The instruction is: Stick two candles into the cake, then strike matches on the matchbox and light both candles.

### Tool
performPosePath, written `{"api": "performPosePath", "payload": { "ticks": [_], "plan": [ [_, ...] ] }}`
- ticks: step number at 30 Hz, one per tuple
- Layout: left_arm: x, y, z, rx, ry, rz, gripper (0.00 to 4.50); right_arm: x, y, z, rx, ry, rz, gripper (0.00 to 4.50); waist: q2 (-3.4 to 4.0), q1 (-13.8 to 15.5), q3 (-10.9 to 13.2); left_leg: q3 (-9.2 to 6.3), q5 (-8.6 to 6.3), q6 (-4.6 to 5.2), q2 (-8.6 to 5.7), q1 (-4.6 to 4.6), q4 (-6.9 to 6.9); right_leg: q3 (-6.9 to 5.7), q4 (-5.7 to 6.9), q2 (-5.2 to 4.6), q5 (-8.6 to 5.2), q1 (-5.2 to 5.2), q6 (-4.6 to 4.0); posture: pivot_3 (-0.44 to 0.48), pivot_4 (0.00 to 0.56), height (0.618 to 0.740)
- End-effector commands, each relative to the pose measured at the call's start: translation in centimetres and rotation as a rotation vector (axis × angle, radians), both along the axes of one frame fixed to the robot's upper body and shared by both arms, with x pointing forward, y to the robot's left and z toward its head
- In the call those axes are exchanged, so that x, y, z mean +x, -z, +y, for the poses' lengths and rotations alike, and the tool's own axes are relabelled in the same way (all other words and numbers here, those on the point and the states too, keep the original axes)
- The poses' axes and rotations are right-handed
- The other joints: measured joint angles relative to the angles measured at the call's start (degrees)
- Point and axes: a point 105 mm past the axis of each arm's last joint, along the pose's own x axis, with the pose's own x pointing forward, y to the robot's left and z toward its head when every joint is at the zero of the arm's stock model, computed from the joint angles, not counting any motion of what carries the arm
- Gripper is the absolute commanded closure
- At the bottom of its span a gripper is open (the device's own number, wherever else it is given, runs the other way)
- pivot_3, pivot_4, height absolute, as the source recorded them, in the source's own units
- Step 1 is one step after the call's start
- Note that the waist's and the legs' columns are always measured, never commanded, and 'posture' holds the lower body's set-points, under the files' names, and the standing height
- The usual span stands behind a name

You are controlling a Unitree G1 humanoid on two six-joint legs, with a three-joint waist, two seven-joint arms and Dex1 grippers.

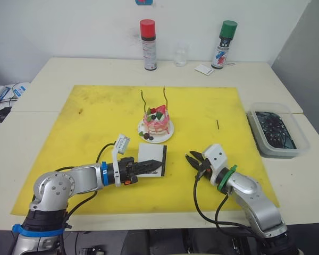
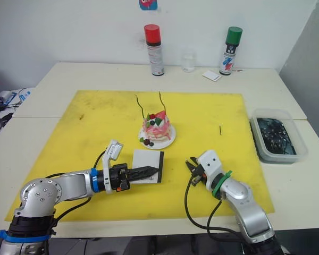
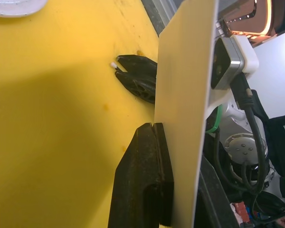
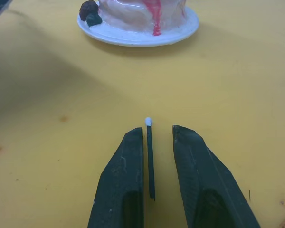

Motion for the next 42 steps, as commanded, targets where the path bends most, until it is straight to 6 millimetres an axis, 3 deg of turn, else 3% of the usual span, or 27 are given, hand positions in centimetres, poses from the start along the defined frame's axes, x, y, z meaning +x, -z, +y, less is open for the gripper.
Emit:
{"api": "performPosePath", "payload": {
  "ticks": [1, 2, 3, 11, 17, 21, 27, 42],
  "plan": [
    [0.2, -0.6, 0.4, -0.005, -0.010, -0.025, 4.50, -0.2, 1.1, -0.3, -0.022, 0.023, 0.049, 4.09, 0.00, 0.00, -0.01, 0.00, 0.00, 0.00, 0.00, 0.00, 0.00, 0.00, 0.00, 0.00, 0.00, 0.00, 0.00, 0.000, 0.150, 0.740],
    [0.1, -0.6, 0.4, -0.004, -0.009, -0.025, 4.50, -0.2, 1.2, -0.4, -0.021, 0.030, 0.057, 4.42, -0.01, 0.00, -0.01, 0.00, 0.00, 0.00, 0.00, 0.00, 0.01, 0.00, 0.01, 0.00, 0.00, 0.01, 0.00, 0.000, 0.150, 0.740],
    [0.1, -0.5, 0.4, -0.004, -0.010, -0.024, 4.50, -0.3, 1.2, -0.4, -0.014, 0.028, 0.060, 4.47, -0.02, 0.00, -0.02, 0.00, 0.00, 0.00, 0.00, 0.00, 0.01, 0.00, 0.01, 0.00, 0.00, 0.01, 0.00, 0.000, 0.150, 0.740],
    [0.2, -0.5, 0.2, -0.014, -0.013, -0.021, 4.50, -0.4, -0.8, 0.1, 0.038, -0.010, 0.014, 4.47, -0.02, 0.00, -0.03, 0.00, 0.00, 0.00, 0.00, 0.00, -0.01, 0.00, 0.00, 0.00, -0.01, 0.01, 0.00, 0.000, 0.150, 0.740],
    [0.4, -1.5, -0.2, -0.036, 0.044, -0.073, 4.50, -1.4, -7.7, 0.6, -0.055, -0.201, -0.195, 4.47, 0.04, -0.01, 0.03, 0.03, 0.00, 0.00, -0.02, -0.02, 0.01, 0.02, 0.00, -0.01, 0.01, -0.02, 0.02, 0.000, 0.150, 0.740],
    [0.9, -2.5, -0.6, -0.044, 0.099, -0.113, 4.50, -3.0, -10.6, 1.5, -0.186, -0.391, -0.305, 4.47, 0.05, 0.03, 0.03, -0.06, 0.00, 0.00, -0.01, -0.02, -0.02, -0.06, -0.02, 0.02, 0.00, -0.01, 0.00, 0.000, 0.150, 0.740],
    [1.3, -3.1, -1.3, -0.041, 0.163, -0.145, 4.50, -3.9, -10.6, 2.4, -0.399, -0.586, -0.347, 4.47, 0.06, 0.03, 0.04, -0.04, -0.02, 0.03, -0.03, -0.15, -0.07, -0.08, -0.25, 0.01, -0.02, -0.04, -0.02, 0.000, 0.150, 0.740],
    [1.1, -3.2, -1.3, -0.032, 0.184, -0.156, 4.50, -2.8, -9.8, 3.1, -0.433, -0.553, -0.321, 4.47, 0.06, 0.04, 0.04, -0.10, -0.02, 0.03, -0.02, -0.20, -0.04, -0.13, -0.23, -0.01, -0.01, -0.05, -0.01, 0.000, 0.150, 0.740]
  ]
}}
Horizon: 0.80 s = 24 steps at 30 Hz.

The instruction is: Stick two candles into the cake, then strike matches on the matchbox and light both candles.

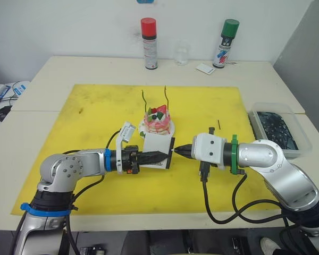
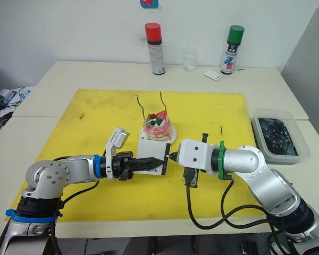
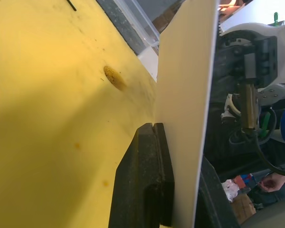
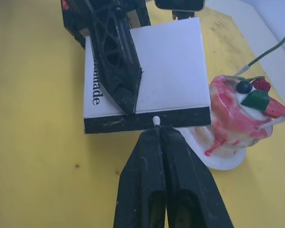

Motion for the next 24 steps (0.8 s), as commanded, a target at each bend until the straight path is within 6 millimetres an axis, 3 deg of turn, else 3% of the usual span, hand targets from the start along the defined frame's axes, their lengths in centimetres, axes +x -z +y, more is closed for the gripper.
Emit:
{"api": "performPosePath", "payload": {
  "ticks": [1, 13, 24],
  "plan": [
    [-0.2, -0.7, 0.0, -0.006, 0.009, -0.033, 4.50, -0.1, -0.4, 0.1, 0.007, 0.000, -0.029, 4.47, 0.00, 0.00, 0.00, -0.01, 0.00, 0.00, 0.00, 0.00, 0.00, -0.01, 0.00, 0.00, 0.00, 0.00, 0.00, 0.000, 0.150, 0.740],
    [-0.2, -0.8, -0.1, -0.011, 0.012, -0.041, 4.50, -0.1, 0.3, 0.4, -0.016, -0.002, -0.013, 4.47, 0.00, 0.00, 0.00, -0.01, 0.00, 0.00, 0.00, 0.00, 0.00, -0.01, 0.01, 0.00, 0.00, 0.00, 0.00, 0.000, 0.150, 0.740],
    [-1.4, -0.8, -1.0, 0.011, 0.090, -0.102, 4.50, 0.0, 0.9, 1.5, -0.033, -0.004, 0.006, 4.47, 0.00, 0.01, 0.00, -0.01, 0.00, 0.00, 0.00, 0.00, 0.02, -0.01, 0.03, 0.00, 0.00, 0.00, 0.00, 0.000, 0.150, 0.740]
  ]
}}
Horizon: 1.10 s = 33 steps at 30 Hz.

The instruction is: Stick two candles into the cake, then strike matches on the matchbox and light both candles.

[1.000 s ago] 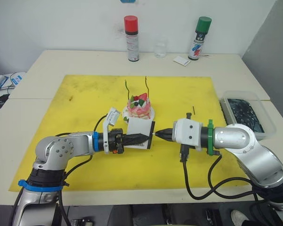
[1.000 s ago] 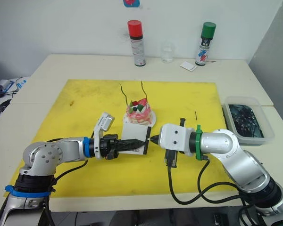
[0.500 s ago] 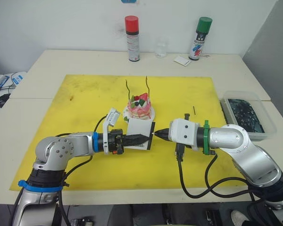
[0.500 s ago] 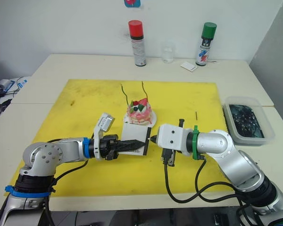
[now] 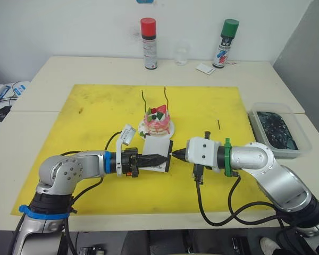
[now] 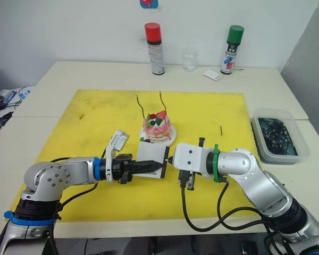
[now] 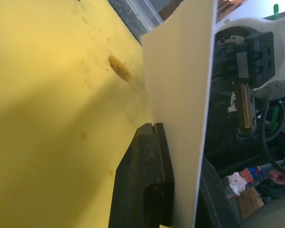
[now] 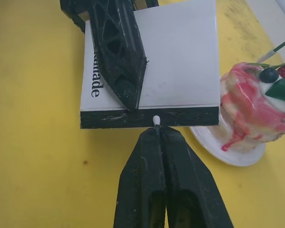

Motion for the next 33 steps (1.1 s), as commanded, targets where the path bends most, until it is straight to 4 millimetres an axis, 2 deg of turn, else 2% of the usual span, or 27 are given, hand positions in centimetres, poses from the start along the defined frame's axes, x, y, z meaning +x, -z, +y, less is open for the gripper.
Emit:
{"api": "performPosePath", "payload": {
  "ticks": [1, 9, 11, 12, 13, 14, 15, 16, 19, 24, 30, 33],
  "plan": [
    [-1.3, -1.2, -1.3, -0.036, 0.105, -0.072, 4.50, 0.0, -0.4, 0.7, 0.007, -0.013, -0.021, 4.47, 0.00, -0.01, 0.00, 0.00, 0.00, 0.00, 0.00, 0.00, 0.00, 0.00, 0.00, 0.00, 0.00, 0.00, 0.00, 0.000, 0.150, 0.740],
    [-2.0, -1.3, -1.9, -0.055, 0.153, -0.066, 4.50, 0.7, -1.1, 1.4, 0.062, 0.023, -0.033, 4.47, 0.00, -0.01, 0.00, 0.01, 0.00, 0.00, 0.00, 0.00, 0.00, 0.00, 0.00, 0.00, 0.00, 0.00, 0.00, 0.000, 0.150, 0.740],
    [-2.6, -1.5, -2.0, -0.080, 0.169, -0.056, 4.50, 2.2, -1.3, 0.5, 0.110, 0.120, -0.025, 4.47, 0.00, -0.02, 0.00, 0.00, 0.00, 0.00, 0.01, 0.00, 0.00, -0.01, 0.01, 0.00, 0.00, -0.01, 0.00, 0.000, 0.150, 0.740],
    [-4.0, -2.1, -1.7, -0.100, 0.193, -0.043, 4.50, 4.4, -1.4, -1.5, 0.112, 0.238, -0.054, 4.47, 0.00, -0.12, 0.00, 0.00, 0.00, 0.00, 0.02, 0.01, 0.00, -0.01, 0.03, 0.01, 0.00, -0.01, 0.00, 0.000, 0.150, 0.740],
    [-5.8, -2.5, -0.5, -0.113, 0.202, -0.008, 4.50, 7.0, -2.4, -4.7, 0.136, 0.395, -0.105, 4.47, 0.00, -0.30, 0.00, 0.01, 0.00, 0.00, 0.03, 0.01, 0.00, 0.01, 0.04, 0.01, 0.00, -0.02, -0.01, 0.000, 0.150, 0.740],
    [-7.2, -2.5, 0.4, -0.101, 0.200, 0.021, 4.50, 8.5, -3.4, -7.2, 0.158, 0.497, -0.141, 4.47, -0.04, -0.64, 0.01, 0.06, 0.00, 0.00, 0.05, 0.00, 0.00, 0.06, 0.04, 0.00, 0.00, -0.04, -0.01, 0.000, 0.150, 0.740],
    [-8.3, -2.0, 1.1, -0.058, 0.184, 0.041, 4.50, 9.2, -4.3, -8.8, 0.161, 0.542, -0.185, 4.47, -0.04, -0.77, 0.01, 0.09, 0.00, 0.00, 0.06, 0.00, 0.00, 0.12, 0.01, -0.08, 0.05, -0.04, -0.06, 0.000, 0.150, 0.740],
    [-8.9, -1.4, 1.8, -0.013, 0.159, 0.056, 4.50, 9.5, -5.2, -9.4, 0.171, 0.555, -0.216, 4.47, 0.00, -0.73, 0.05, 0.09, 0.00, 0.00, 0.06, -0.01, -0.01, 0.12, 0.02, -0.23, 0.16, -0.03, -0.22, 0.000, 0.150, 0.740],
    [-7.7, -0.7, 3.3, 0.029, 0.028, 0.048, 4.50, 8.7, -6.1, -8.4, 0.207, 0.492, -0.212, 4.47, 0.26, 0.08, 0.15, 0.08, -0.01, 0.02, -0.10, 0.00, -0.04, 0.06, 0.05, -0.35, 0.11, -0.04, -0.22, 0.000, 0.150, 0.740],
    [-5.9, -1.1, 3.8, 0.023, -0.043, 0.012, 4.50, 6.6, -6.4, -6.0, 0.231, 0.375, -0.175, 4.47, 0.27, 0.03, 0.16, -0.13, 0.00, 0.00, 0.07, 0.12, -0.02, 0.07, 0.28, 0.03, -0.11, -0.01, -0.19, 0.000, 0.150, 0.740],
    [-4.6, -0.7, 4.6, 0.045, -0.089, 0.018, 4.50, 3.4, -8.6, -1.4, 0.254, 0.125, -0.151, 4.47, 0.28, -0.12, 0.17, 0.09, 0.00, 0.01, 0.02, 0.12, 0.01, 0.08, 0.31, -0.03, -0.09, -0.05, -0.15, 0.000, 0.150, 0.740],
    [-4.3, -0.6, 4.6, 0.055, -0.083, 0.014, 4.50, 2.6, -9.3, 1.0, 0.258, 0.030, -0.117, 4.47, 0.29, -0.22, 0.17, 0.07, 0.00, 0.00, 0.07, 0.13, -0.01, 0.06, 0.35, 0.02, -0.09, -0.08, -0.16, 0.000, 0.150, 0.740]
  ]
}}
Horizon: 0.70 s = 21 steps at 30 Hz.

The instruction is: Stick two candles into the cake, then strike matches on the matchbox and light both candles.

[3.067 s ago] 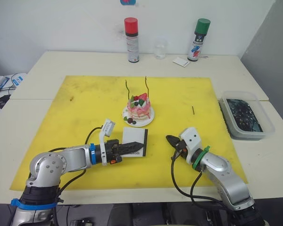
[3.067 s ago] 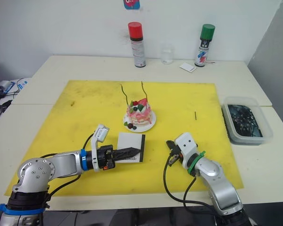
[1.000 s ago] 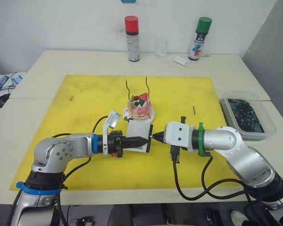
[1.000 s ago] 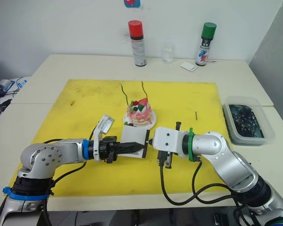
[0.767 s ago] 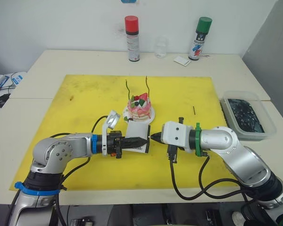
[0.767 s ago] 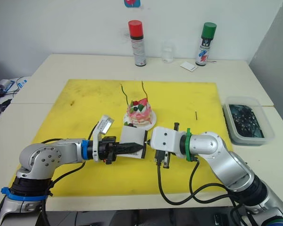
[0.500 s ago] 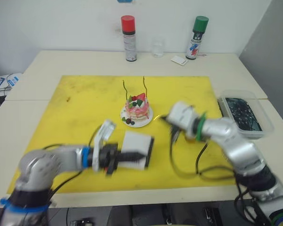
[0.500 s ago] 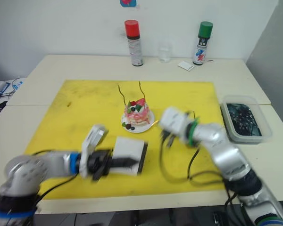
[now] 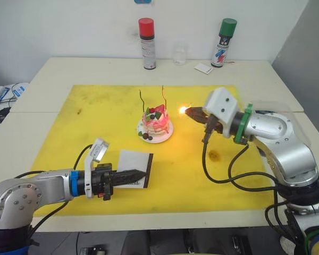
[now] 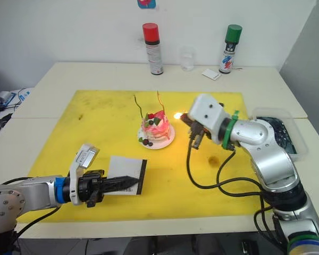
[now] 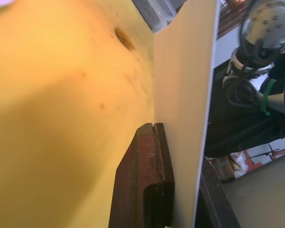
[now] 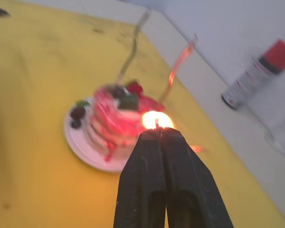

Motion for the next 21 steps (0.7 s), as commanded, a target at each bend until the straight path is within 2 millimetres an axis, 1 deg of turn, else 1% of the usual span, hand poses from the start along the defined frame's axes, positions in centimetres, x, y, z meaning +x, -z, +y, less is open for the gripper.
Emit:
{"api": "performPosePath", "payload": {
  "ticks": [1, 2, 4, 6, 10, 15, 21],
  "plan": [
    [0.3, -0.3, -0.1, 0.007, 0.019, -0.026, 4.50, -1.4, -1.2, 2.8, 0.002, -0.124, -0.015, 4.47, 0.00, 0.03, 0.00, -0.01, 0.00, 0.00, 0.01, 0.01, -0.01, -0.01, 0.01, 0.01, -0.01, 0.00, -0.01, 0.000, 0.150, 0.740],
    [0.4, -0.3, -0.1, 0.008, 0.020, -0.026, 4.50, -1.3, -1.2, 3.2, -0.001, -0.134, -0.015, 4.47, 0.00, 0.05, 0.00, -0.04, 0.00, 0.00, 0.01, 0.01, -0.01, -0.04, 0.01, 0.01, -0.01, 0.00, -0.02, 0.000, 0.150, 0.740],
    [0.6, -0.3, -0.2, 0.011, 0.023, -0.033, 4.50, -0.3, -1.5, 4.3, 0.011, -0.130, -0.028, 4.47, 0.00, 0.06, 0.00, -0.03, 0.00, 0.00, 0.00, 0.01, -0.01, -0.04, 0.01, 0.00, -0.01, 0.00, -0.03, 0.000, 0.150, 0.740],
    [0.8, -0.4, -0.4, 0.006, 0.024, -0.044, 4.50, 1.1, -2.2, 5.5, 0.027, -0.103, -0.069, 4.47, -0.01, 0.05, 0.00, 0.02, 0.00, 0.00, -0.03, 0.00, 0.00, -0.01, 0.00, -0.03, 0.00, 0.00, -0.04, 0.000, 0.150, 0.740],
    [0.8, -0.4, -0.6, 0.003, 0.027, -0.051, 4.50, 2.9, -3.2, 6.6, 0.035, -0.072, -0.135, 4.47, -0.01, 0.05, 0.00, 0.04, 0.00, 0.00, -0.03, 0.00, 0.02, 0.00, 0.01, -0.02, 0.15, -0.02, -0.27, 0.000, 0.150, 0.740],
    [0.6, -0.3, -0.8, 0.001, 0.027, -0.049, 4.50, 3.5, -3.6, 7.4, 0.039, -0.079, -0.191, 4.47, -0.01, 0.12, 0.00, 0.02, -0.01, 0.00, -0.03, -0.04, -0.03, -0.04, 0.00, -0.03, 0.16, -0.04, -0.29, 0.000, 0.150, 0.740],
    [0.7, -0.2, -0.9, -0.004, 0.022, -0.054, 4.50, 4.0, -3.0, 8.0, 0.018, -0.089, -0.225, 4.47, -0.01, 0.10, 0.00, 0.02, 0.00, 0.00, -0.02, -0.06, -0.06, -0.04, 0.05, -0.02, 0.16, -0.10, -0.30, 0.000, 0.150, 0.740]
  ]
}}
